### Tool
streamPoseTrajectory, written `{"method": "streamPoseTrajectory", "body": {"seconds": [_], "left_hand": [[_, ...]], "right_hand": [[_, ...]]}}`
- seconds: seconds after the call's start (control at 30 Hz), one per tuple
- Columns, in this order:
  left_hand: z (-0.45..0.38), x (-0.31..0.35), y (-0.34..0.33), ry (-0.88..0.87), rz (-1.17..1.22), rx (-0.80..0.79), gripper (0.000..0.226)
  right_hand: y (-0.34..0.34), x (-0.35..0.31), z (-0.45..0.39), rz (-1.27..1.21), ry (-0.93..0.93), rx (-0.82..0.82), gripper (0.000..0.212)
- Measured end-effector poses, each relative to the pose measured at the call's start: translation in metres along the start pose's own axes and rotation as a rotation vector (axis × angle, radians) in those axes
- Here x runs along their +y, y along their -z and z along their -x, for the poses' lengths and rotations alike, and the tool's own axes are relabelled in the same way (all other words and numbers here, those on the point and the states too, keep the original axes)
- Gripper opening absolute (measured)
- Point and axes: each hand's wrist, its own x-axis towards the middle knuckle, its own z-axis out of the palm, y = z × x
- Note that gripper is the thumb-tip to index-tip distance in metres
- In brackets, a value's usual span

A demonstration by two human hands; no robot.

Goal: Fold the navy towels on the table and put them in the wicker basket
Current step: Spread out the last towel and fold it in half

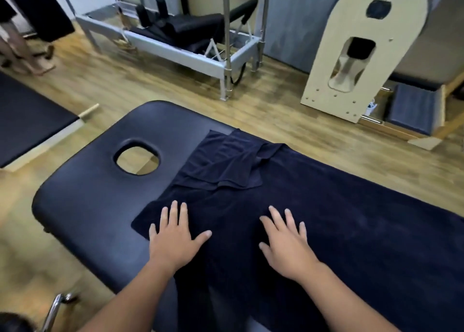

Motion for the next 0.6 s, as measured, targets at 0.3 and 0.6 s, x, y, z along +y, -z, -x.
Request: {"method": "streamPoseTrajectory", "body": {"seconds": [0.3,0.6], "left_hand": [[-0.058,-0.058,0.022,0.121,0.135,0.129,0.069],[-0.064,-0.098,0.033,0.067,0.462,0.164,0.022]], "right_hand": [[0.049,-0.056,-0.142,0.194,-0.151,0.219,0.083],[0.107,-0.101,-0.251,-0.370,-0.221,0.525,0.025]]}}
